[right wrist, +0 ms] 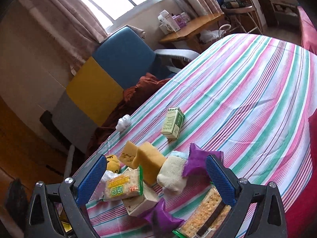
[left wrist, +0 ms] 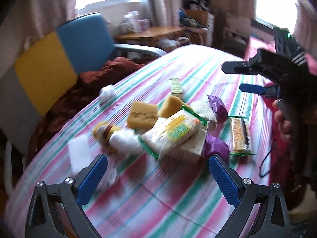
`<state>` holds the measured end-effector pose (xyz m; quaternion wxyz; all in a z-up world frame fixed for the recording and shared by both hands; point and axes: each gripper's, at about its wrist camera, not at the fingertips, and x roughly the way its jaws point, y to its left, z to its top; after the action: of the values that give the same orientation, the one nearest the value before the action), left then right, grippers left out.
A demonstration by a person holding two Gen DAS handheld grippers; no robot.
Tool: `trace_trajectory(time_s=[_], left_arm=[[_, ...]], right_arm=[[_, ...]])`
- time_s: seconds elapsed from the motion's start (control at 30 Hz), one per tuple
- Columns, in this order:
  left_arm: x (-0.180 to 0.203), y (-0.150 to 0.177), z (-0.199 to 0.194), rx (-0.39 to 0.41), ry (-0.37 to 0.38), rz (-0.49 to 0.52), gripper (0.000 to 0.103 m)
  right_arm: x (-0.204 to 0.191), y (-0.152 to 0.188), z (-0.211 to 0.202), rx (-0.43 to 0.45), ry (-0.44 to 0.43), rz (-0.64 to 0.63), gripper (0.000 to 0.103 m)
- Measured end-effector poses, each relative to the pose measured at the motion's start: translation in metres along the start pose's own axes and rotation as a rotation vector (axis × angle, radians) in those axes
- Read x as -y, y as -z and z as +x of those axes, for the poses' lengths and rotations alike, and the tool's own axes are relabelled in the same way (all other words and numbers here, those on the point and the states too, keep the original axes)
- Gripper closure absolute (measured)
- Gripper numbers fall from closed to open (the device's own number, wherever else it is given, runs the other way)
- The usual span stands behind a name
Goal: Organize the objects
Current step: 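Grasp a purple snack packet with the right tool while the left grasps the WEIDAN packet, then carry the purple packet and WEIDAN packet over the gold tray with both tools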
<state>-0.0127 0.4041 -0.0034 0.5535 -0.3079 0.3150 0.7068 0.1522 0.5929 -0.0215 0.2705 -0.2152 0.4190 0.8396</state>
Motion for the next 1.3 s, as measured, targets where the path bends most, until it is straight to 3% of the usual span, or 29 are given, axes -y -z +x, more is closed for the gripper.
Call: trace_trajectory(time_s=[0.2, 0.4, 0.47, 0.6, 0.8, 0.97, 1.07, 1.2, 1.3], left_arm=[[0.007, -0.029, 0.045, -0.068, 0.068, 0.142, 0.001], [0.004, -0.041, 0.079, -0.142, 0.148, 0.178, 0.012], [0.001, -0.041, 0.087, -0.166, 0.176, 0.155, 0.028], [-0.003, -0.031, 0.085, -0.168, 0.227, 0.085, 0.049], [-0.002, -0.007, 0.066, -0.128, 0.228, -0.021, 0.053], [-0.004, 0.026, 0.042, -0.088, 0.190, -0.167, 0.054], [-0.006, 0.047, 0.019, -0.055, 0.172, -0.255, 0.054], [-0.008, 0.072, -0.014, -0.016, 0.142, -0.324, 0.054], [-0.015, 0.087, -0.032, 0.001, 0.133, -0.369, 0.054]], right_arm=[[0.002, 0.000, 0.005, -0.027, -0.020, 0.013, 0.001], [0.006, -0.001, 0.006, -0.034, -0.034, 0.040, 0.001], [0.006, -0.001, 0.006, -0.035, -0.035, 0.043, 0.001], [0.006, -0.001, 0.007, -0.040, -0.030, 0.041, 0.001], [0.004, 0.000, 0.009, -0.051, -0.014, 0.028, 0.001], [-0.001, 0.001, 0.013, -0.073, 0.008, -0.003, 0.001], [-0.010, 0.004, 0.022, -0.137, 0.012, -0.059, 0.003], [-0.029, 0.014, 0.039, -0.320, -0.026, -0.182, 0.009], [-0.047, 0.032, 0.049, -0.464, 0.044, -0.342, 0.011]])
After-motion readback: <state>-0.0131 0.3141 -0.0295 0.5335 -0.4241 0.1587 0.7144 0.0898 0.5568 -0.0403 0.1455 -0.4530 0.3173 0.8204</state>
